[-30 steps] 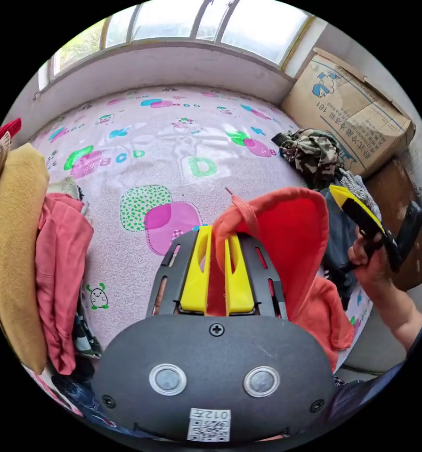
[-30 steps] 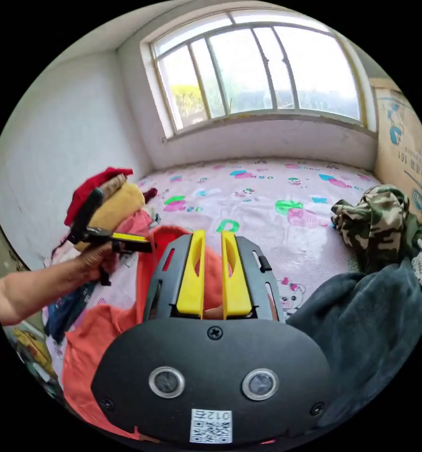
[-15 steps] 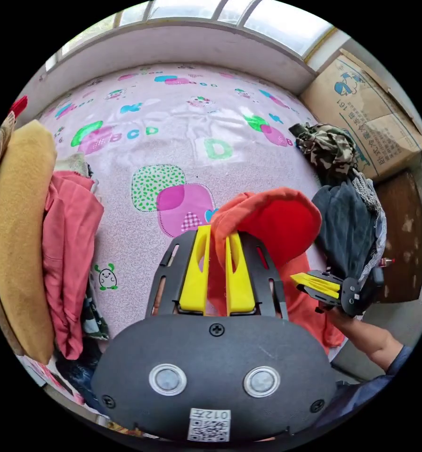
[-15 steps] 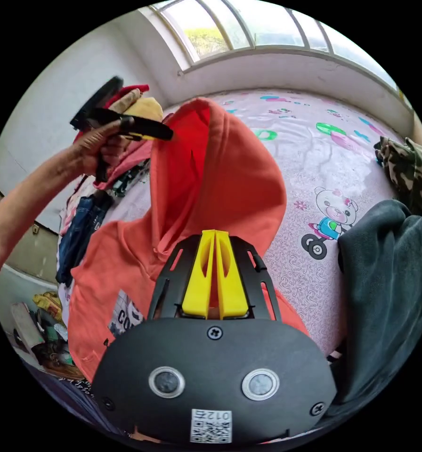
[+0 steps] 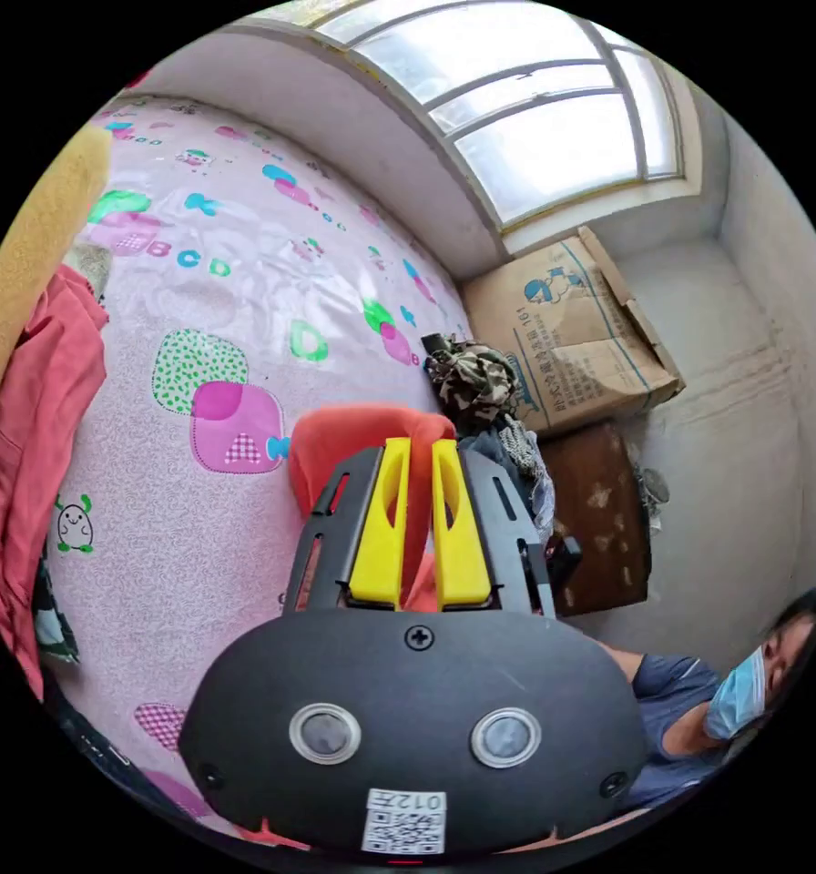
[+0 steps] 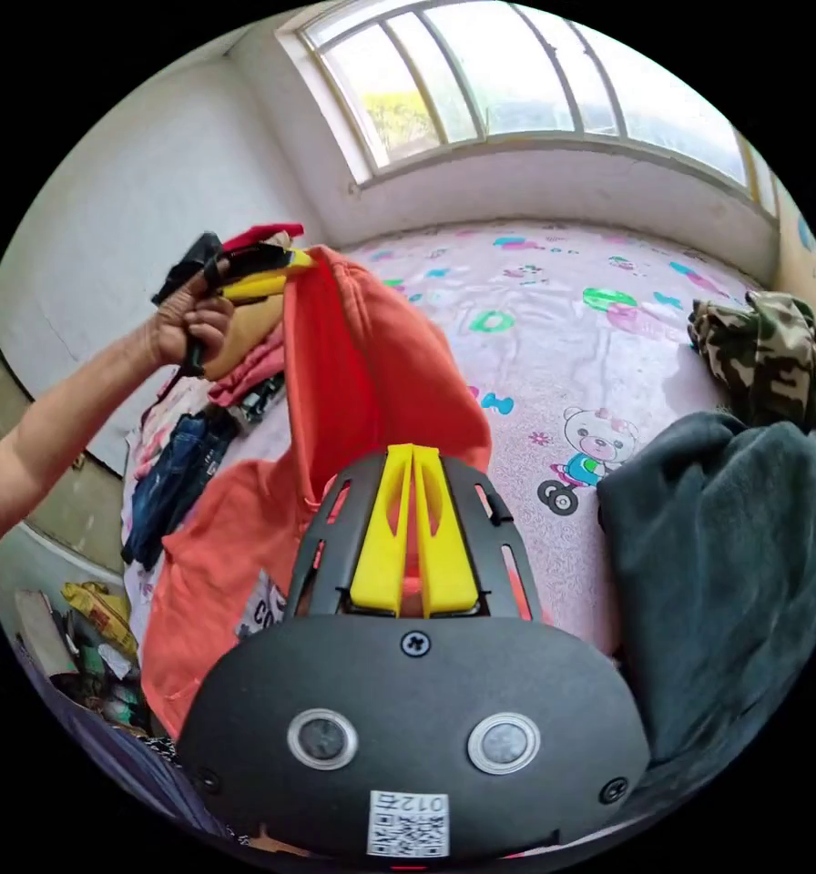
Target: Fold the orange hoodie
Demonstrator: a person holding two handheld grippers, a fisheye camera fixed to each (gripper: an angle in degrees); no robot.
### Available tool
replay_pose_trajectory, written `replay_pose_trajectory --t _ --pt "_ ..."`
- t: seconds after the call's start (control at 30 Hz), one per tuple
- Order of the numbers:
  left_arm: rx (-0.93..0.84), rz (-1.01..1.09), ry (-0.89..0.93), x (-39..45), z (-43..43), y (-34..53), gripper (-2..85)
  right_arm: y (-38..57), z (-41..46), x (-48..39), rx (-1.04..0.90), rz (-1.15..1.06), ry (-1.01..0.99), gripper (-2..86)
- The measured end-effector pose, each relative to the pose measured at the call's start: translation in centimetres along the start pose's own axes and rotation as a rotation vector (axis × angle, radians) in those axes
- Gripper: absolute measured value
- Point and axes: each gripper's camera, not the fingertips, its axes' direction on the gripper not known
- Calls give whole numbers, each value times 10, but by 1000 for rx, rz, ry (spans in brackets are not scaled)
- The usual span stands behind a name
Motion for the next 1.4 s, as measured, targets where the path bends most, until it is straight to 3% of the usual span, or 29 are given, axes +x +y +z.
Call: replay_pose_trajectory --t 0.07,0.13,0.2,0.27,0.33,0.37,0.5,0.63,0.67,0.73,0.8,0.93,1.07,1.2,1.4 --pt "-135 3 -56 4 17 -3 31 35 -54 10 13 27 -31 0" --pt "-411 55 -641 24 58 -6 37 89 -123 22 3 87 33 1" --pt "-435 106 -915 39 80 -6 45 132 -172 34 5 166 58 1" --pt "-432 76 -995 45 90 -10 59 173 -214 44 8 248 89 1" --pt "-407 193 -1073 66 106 -12 86 218 -260 52 14 330 120 2" --pt "-399 219 -1045 71 109 -14 91 226 -269 53 12 343 130 2" --pt "-256 161 -475 80 86 -33 97 268 -325 67 29 430 179 2" --pt "91 19 -66 70 42 -32 75 293 -371 80 41 481 228 2" --pt "86 -5 -77 70 42 -32 67 296 -377 82 45 490 231 3" --pt "-7 1 -369 90 46 -29 37 312 -399 90 57 529 247 3" --pt "24 60 -470 111 44 -17 22 319 -409 92 65 522 231 4" --pt "8 112 -380 122 52 23 6 305 -390 97 16 483 169 3" --pt "-19 50 -543 110 85 42 3 273 -368 98 12 431 60 3" --pt "-81 8 -439 97 149 28 2 257 -360 96 -33 391 34 2" --pt "-318 50 -820 99 248 -12 1 270 -380 121 -63 489 64 3"
